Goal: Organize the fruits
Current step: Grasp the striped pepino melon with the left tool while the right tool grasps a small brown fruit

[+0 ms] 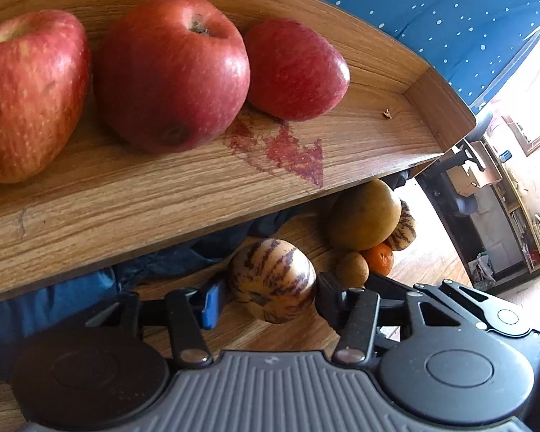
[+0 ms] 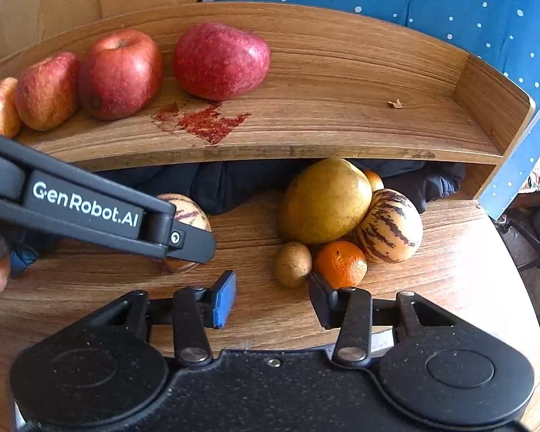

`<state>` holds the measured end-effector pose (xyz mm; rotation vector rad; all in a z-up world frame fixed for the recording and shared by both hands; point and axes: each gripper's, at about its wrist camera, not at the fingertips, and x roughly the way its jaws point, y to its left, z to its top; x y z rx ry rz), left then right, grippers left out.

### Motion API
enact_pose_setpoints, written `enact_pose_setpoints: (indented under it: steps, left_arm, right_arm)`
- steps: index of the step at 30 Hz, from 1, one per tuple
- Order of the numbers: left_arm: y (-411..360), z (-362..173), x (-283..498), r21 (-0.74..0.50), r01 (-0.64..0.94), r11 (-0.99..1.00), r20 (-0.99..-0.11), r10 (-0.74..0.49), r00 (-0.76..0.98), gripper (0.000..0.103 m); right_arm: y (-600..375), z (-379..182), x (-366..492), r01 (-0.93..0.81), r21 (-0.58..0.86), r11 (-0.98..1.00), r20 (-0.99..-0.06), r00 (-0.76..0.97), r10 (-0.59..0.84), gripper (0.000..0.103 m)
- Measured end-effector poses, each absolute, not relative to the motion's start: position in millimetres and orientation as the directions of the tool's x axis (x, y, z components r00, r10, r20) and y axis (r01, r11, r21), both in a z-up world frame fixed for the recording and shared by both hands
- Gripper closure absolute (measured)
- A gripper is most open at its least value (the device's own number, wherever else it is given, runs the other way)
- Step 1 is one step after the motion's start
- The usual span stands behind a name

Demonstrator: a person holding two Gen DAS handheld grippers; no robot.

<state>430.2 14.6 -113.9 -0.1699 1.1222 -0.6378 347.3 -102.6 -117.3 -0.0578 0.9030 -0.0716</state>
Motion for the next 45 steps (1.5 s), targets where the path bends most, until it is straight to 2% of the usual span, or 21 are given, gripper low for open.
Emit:
enact_pose_setpoints:
  steps: [3, 8, 12, 24, 36, 45]
  left_arm:
    - [15.0, -114.4, 430.4, -0.438, 0.393, 0.809, -0.780, -0.559, 0.281, 0.046]
    - [20.1, -114.7, 431.1, -0.443, 0.386, 0.809, -0.776, -0.561, 0.287, 0.046]
    - [23.2, -114.0, 431.0, -0.438, 0.383, 0.813, -0.778, -0.556, 0.293, 0.047]
    - [33.8, -104.7, 412.0, -0.385, 0.388, 0.838, -0.799, -0.512, 0.314, 0.047]
    - [49.7, -74.3, 352.1, -0.345, 0.425, 0.837, -0.788, -0.504, 0.354, 0.047]
    - [57.0, -70.2, 293.2, -0.332, 0.439, 0.835, -0.795, -0.498, 0.347, 0.047]
  right_arm:
    - [-102.0, -119.6, 350.4, 0.039, -0.095, 0.995, -0.781, 0.617, -0.098, 0.064]
    - [-97.3, -119.7, 355.3, 0.033, -0.122, 0.992, -0.772, 0.625, -0.116, 0.067]
    - [-95.5, -120.2, 358.2, 0.022, -0.124, 0.992, -0.769, 0.630, -0.110, 0.077]
    - [-90.9, -108.7, 323.9, 0.013, -0.052, 0.999, -0.756, 0.653, -0.048, 0.077]
    - [-64.2, -81.0, 227.6, -0.064, -0.002, 0.998, -0.721, 0.691, 0.042, 0.077]
    - [-56.8, -84.1, 153.0, -0.065, 0.044, 0.997, -0.740, 0.668, 0.076, 0.076]
